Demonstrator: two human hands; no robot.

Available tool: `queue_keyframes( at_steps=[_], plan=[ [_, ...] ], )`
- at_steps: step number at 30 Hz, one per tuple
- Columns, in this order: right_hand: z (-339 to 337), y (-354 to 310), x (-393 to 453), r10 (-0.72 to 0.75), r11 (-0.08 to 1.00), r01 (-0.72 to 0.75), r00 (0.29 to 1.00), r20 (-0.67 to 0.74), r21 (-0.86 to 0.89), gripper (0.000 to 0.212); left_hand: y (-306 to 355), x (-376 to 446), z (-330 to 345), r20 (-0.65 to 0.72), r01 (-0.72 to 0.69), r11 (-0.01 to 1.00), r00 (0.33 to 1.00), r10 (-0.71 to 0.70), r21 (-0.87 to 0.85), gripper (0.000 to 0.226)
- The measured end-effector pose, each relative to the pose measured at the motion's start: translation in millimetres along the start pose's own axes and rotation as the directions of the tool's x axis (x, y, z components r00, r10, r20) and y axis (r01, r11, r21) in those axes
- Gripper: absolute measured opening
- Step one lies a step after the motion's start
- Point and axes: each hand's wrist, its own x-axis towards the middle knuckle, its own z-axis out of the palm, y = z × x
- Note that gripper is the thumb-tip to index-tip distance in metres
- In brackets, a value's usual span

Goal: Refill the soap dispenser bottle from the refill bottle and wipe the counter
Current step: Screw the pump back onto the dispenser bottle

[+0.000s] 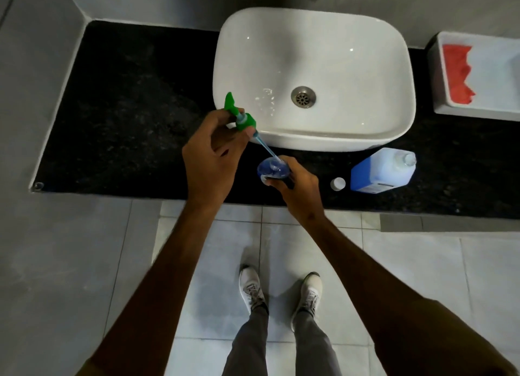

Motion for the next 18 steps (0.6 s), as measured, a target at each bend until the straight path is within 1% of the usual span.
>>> queue_keyframes(
  at_steps=[3,8,11,14,18],
  plan=[
    [1.5,1.9,0.2,-0.004,1.000,0.004,1.000,0.001,-0.010,0.042,0.4,-5.1,4.0,0.048,-0.017,1.000,0.999,0.017,-0.009,0.031],
    [2.3,4.3,1.0,-0.004,1.000,0.004,1.000,0.006,0.006,0.042,0.7,-5.7,1.1,-0.030,-0.068,0.998,0.997,0.068,-0.005,0.035],
    [1.1,3.2,0.9,0.001,0.999,-0.002,1.000,0.010,0.039,0.046,0.6,-4.5,-4.1,-0.039,-0.100,0.995,0.994,0.101,0.023,0.036],
    [0.2,0.3,0.0,-0.003,0.999,0.003,1.000,0.006,0.041,0.046,-3.5,-5.8,-4.9,-0.016,-0.109,0.992,0.994,0.111,0.059,0.035],
    [0.8,-2.4,-0.4,-0.024,0.999,0.024,1.000,-0.012,0.026,0.047,-10.5,-11.9,4.8,0.080,-0.148,0.982,0.987,0.139,0.117,0.034]
  ],
)
